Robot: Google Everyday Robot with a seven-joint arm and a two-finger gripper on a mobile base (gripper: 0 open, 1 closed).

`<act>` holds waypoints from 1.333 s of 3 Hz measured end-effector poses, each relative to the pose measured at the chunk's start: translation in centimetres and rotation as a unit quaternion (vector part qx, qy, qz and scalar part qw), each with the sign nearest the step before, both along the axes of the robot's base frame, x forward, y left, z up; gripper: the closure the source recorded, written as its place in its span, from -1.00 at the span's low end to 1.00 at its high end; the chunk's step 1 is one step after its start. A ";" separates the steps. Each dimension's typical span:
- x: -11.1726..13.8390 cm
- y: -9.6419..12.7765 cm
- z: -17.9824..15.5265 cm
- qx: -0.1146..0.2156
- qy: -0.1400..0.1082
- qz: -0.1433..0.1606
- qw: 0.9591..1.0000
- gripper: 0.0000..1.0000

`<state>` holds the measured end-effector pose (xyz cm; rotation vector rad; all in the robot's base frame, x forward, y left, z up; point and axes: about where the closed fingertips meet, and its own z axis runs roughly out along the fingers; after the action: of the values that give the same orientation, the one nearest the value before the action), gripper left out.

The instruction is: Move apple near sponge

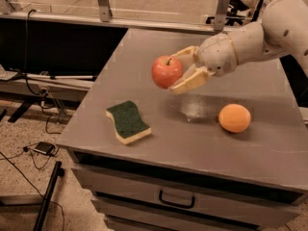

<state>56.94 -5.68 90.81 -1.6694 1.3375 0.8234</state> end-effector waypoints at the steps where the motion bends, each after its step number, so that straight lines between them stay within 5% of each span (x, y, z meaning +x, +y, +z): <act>1: -0.6 1.6 -1.3 -0.027 -0.008 0.035 0.999 1.00; 4: -0.8 3.9 -4.6 -0.041 0.013 0.097 0.994 0.93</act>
Offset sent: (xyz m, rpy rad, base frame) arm -0.0097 0.0367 -0.0383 -0.0940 0.0017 0.1808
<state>56.16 -1.73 86.26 -1.8810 1.2555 0.9158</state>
